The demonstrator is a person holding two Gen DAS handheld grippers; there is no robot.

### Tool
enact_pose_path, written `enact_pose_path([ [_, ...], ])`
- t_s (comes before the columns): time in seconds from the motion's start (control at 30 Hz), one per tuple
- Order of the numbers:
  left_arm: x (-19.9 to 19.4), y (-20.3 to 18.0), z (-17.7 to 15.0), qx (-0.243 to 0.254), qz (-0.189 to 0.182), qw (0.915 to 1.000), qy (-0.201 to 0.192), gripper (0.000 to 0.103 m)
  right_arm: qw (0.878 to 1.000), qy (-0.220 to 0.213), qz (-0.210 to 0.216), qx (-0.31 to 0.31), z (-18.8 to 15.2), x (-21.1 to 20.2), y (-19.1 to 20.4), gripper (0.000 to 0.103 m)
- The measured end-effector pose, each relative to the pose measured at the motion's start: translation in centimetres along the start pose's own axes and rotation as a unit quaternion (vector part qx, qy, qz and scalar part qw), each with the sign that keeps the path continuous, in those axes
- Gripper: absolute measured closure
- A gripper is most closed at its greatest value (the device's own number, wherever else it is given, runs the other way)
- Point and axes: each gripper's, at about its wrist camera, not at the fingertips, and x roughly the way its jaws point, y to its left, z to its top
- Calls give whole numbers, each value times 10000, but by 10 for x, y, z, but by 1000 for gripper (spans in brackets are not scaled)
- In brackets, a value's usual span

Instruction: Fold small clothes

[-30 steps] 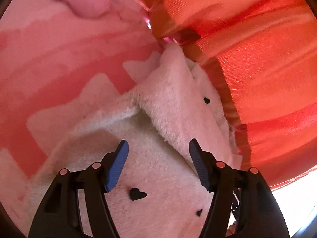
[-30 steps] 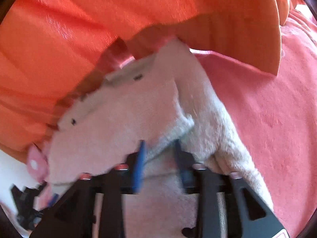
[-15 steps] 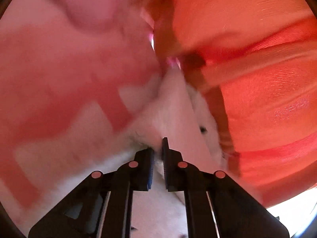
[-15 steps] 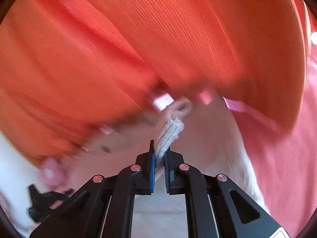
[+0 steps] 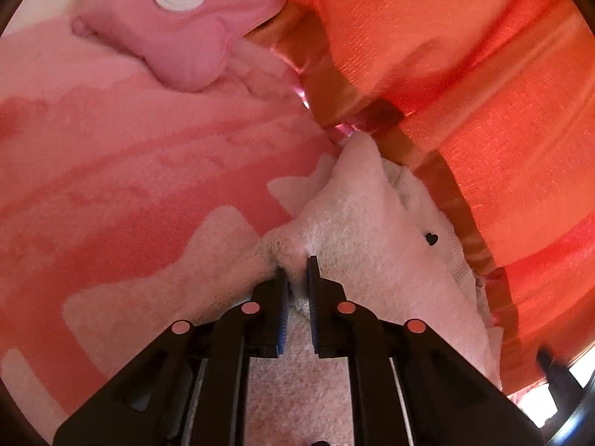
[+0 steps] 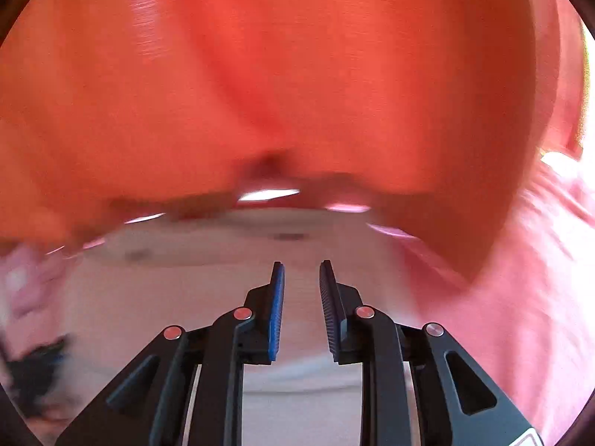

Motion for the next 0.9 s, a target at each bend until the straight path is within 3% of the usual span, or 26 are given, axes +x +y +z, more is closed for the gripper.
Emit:
enact_pose_path([
  [0.03,-1,0,1,-24,-13,10000,-5,93,9977,259,544,-321,5,19,36,78],
  [0.1,-2,6,2,-162,-158,9997,-16,93,9901,584,1085,-671,8,50,84,78],
  [0.2,-3,11,2,-260,-319,9992,-14,93,9815,1020,1328,-933,11,105,148,77],
  [0.3,-3,13,0,-312,-418,9986,-23,93,9717,1465,1652,-844,9,147,193,67],
  [0.4,-3,15,0,-353,-513,9981,-39,93,9719,1566,1388,-1078,3,179,229,60],
  [0.43,-4,16,-1,-381,-566,9977,-54,93,9725,1493,1236,-1294,2,188,242,73],
  [0.47,-5,18,-1,-411,-607,9973,-70,93,9723,1454,1132,-1438,1,192,251,98],
  [0.63,-8,22,-3,-510,-722,9960,-149,93,9761,859,1188,-1603,12,188,283,99],
  [0.7,-9,23,-3,-537,-737,9957,-162,93,9722,1153,871,-1844,-5,215,291,99],
  [0.73,-10,23,-4,-526,-738,9958,-153,93,9728,974,859,-1920,-8,214,292,99],
  [0.83,-10,24,-5,-533,-748,9956,-156,93,9724,1100,869,-1865,0,212,297,98],
  [0.9,-9,23,-6,-527,-735,9958,-157,93,9758,926,1008,-1705,8,193,286,96],
])
